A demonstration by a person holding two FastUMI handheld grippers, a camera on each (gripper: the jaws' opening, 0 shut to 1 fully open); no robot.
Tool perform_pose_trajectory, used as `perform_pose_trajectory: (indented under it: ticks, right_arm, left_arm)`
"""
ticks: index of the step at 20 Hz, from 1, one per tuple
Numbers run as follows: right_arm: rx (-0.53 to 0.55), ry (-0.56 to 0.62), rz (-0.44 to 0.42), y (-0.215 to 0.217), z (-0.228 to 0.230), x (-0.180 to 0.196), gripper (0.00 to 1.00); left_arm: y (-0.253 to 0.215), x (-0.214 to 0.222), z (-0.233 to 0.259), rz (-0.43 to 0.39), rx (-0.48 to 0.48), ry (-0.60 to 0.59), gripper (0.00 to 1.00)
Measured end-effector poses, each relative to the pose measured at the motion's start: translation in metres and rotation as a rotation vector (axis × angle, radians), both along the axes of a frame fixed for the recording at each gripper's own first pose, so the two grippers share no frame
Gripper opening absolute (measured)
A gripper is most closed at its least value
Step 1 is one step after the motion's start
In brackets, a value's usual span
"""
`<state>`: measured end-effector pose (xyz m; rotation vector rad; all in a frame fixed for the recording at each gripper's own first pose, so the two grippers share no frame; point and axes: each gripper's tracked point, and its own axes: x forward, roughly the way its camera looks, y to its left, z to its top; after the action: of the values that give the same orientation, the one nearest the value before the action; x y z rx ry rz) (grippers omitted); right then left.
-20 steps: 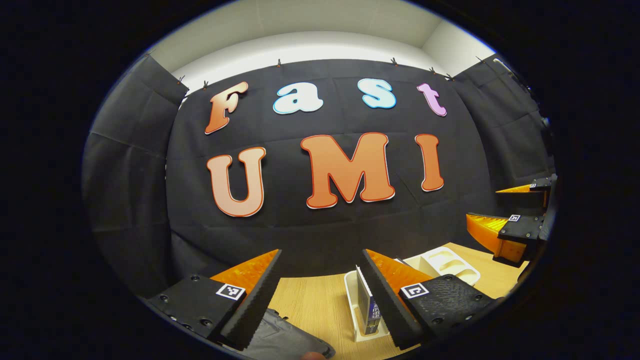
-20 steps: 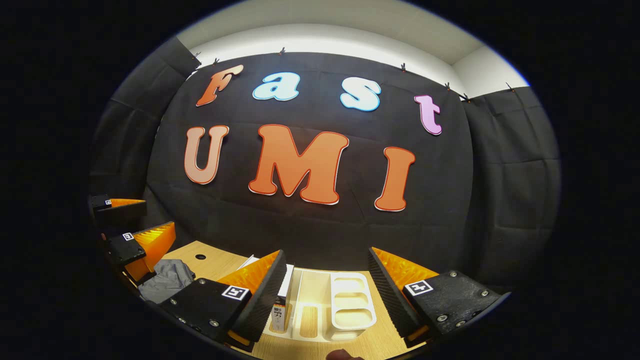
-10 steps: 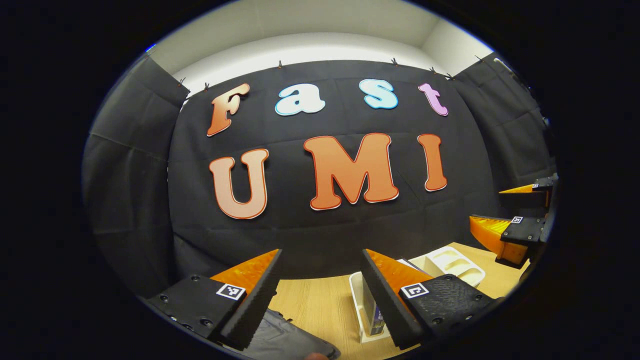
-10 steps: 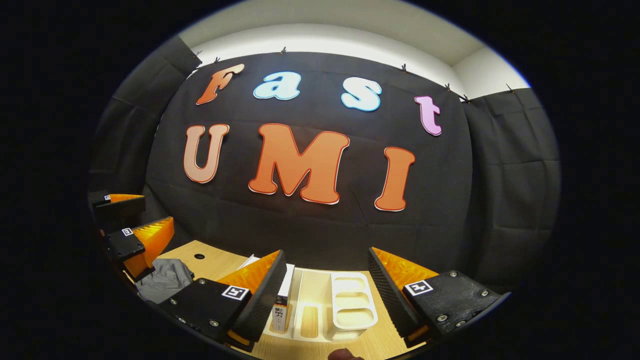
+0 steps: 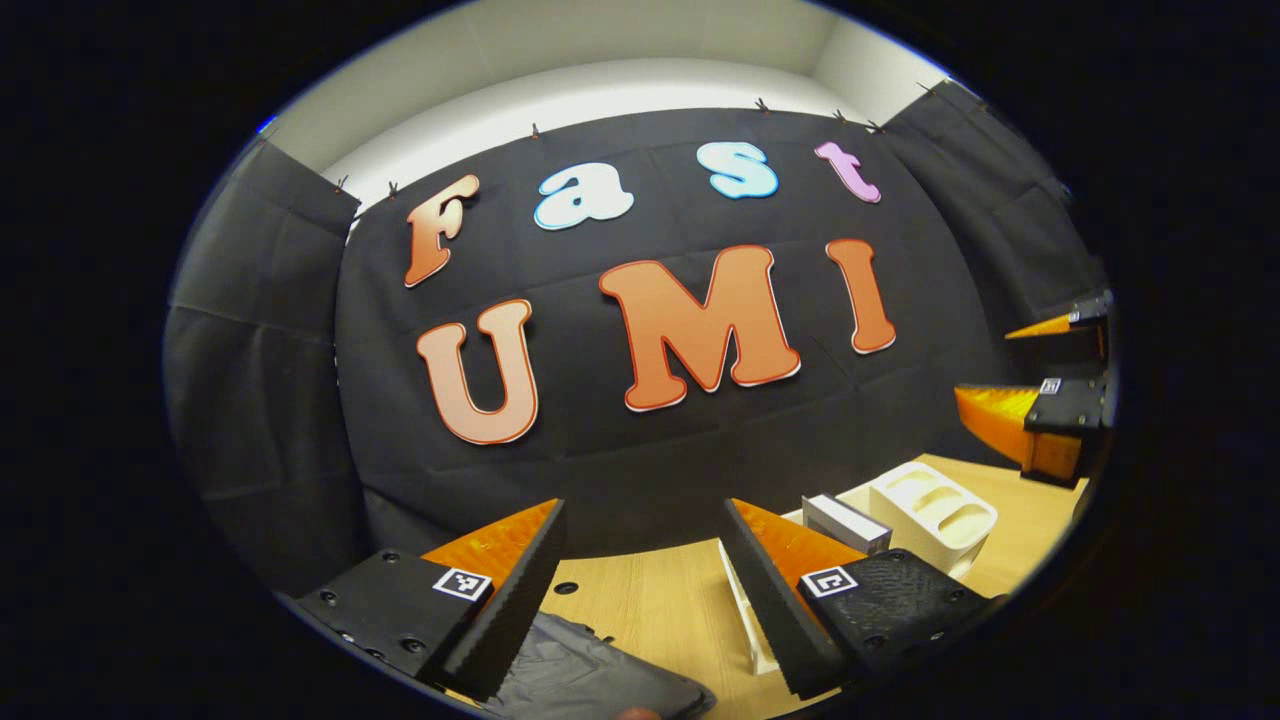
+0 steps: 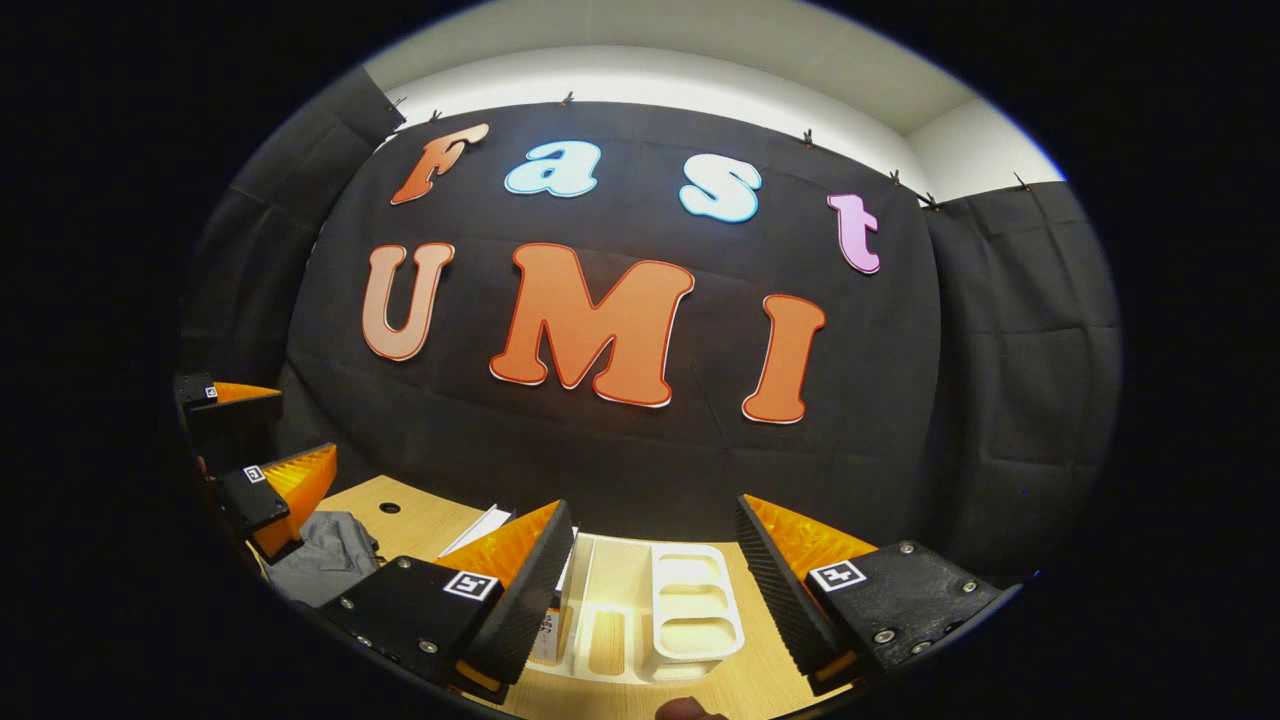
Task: Open the schoolbag, grab two books from the bookshelf and put them into the schoolbag.
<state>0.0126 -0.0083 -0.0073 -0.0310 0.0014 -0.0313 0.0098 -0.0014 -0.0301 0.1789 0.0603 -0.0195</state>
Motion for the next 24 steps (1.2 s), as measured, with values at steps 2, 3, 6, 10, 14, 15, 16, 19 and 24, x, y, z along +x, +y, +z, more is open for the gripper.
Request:
perform_pose_trajectory:
  ticks: [2,3,6,10,14,15,16,19,24]
  right_arm:
    - [-0.009,0.000,-0.002,-0.004,-0.002,0.002,0.97]
    - [-0.013,0.001,-0.001,-0.006,-0.004,0.003,0.97]
    - [-0.003,0.031,0.019,-0.008,-0.019,0.011,0.97]
    - [-0.020,0.036,0.015,-0.020,-0.027,0.019,0.97]
    - [-0.026,0.048,0.028,-0.025,-0.037,0.028,0.97]
    - [-0.026,0.052,0.035,-0.026,-0.040,0.029,0.97]
    - [-0.026,0.052,0.042,-0.025,-0.041,0.031,0.97]
    - [-0.037,0.050,0.066,-0.025,-0.044,0.033,0.97]
    - [-0.052,0.041,0.097,-0.025,-0.046,0.032,0.97]
  left_arm:
    - [0.005,-0.004,-0.021,0.009,0.068,0.042,0.97]
    - [0.008,-0.008,-0.034,0.015,0.100,0.065,0.96]
    - [0.008,-0.017,-0.083,-0.024,0.201,0.168,0.96]
    - [0.020,-0.038,-0.141,-0.013,0.322,0.294,0.95]
    - [0.026,-0.054,-0.186,-0.034,0.462,0.383,0.95]
    - [0.026,-0.057,-0.199,-0.039,0.492,0.410,0.95]
    - [0.029,-0.063,-0.210,-0.041,0.518,0.433,0.95]
    - [0.032,-0.087,-0.235,-0.029,0.570,0.497,0.95]
    - [0.043,-0.112,-0.266,0.010,0.622,0.599,0.94]
